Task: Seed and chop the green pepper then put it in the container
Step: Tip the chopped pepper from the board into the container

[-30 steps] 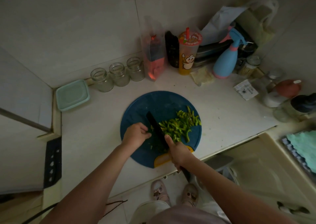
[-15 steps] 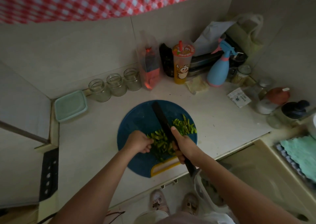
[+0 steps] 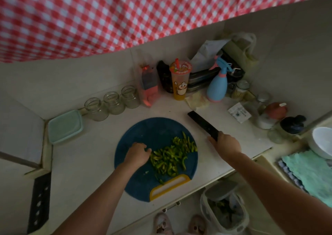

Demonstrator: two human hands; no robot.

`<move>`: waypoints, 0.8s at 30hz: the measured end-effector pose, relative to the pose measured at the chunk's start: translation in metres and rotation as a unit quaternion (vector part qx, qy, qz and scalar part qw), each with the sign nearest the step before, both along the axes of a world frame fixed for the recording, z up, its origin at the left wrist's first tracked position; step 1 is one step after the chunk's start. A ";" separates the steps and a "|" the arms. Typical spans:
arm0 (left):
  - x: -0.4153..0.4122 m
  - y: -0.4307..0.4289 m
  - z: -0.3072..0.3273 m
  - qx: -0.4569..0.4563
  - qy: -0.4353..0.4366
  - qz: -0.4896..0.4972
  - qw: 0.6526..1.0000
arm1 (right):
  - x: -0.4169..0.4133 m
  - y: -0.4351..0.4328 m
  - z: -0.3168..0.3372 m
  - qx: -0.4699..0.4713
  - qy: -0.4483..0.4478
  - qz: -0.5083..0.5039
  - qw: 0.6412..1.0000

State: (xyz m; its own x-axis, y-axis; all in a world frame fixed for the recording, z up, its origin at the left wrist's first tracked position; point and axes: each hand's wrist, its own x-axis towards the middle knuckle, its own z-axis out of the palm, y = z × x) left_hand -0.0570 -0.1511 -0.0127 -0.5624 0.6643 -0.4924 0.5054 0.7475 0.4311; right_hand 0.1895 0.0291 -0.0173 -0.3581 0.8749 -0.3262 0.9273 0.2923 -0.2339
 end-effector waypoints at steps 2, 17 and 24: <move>-0.005 -0.001 -0.001 0.004 -0.002 -0.003 1.000 | 0.002 0.005 -0.007 0.009 -0.005 0.017 1.000; -0.047 -0.016 0.007 0.117 0.012 0.052 0.992 | -0.043 0.027 0.002 0.034 -0.170 0.115 0.978; -0.145 -0.059 0.018 0.163 0.180 0.127 0.962 | -0.127 0.019 0.037 0.054 -0.126 0.174 0.975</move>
State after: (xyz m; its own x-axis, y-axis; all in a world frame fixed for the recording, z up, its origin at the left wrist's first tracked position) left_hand -0.2016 -0.2104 0.0054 -0.8215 0.5696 -0.0245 0.4853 0.7213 0.4942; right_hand 0.0628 0.0482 0.0202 -0.5593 0.7494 -0.3545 0.7920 0.6094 0.0387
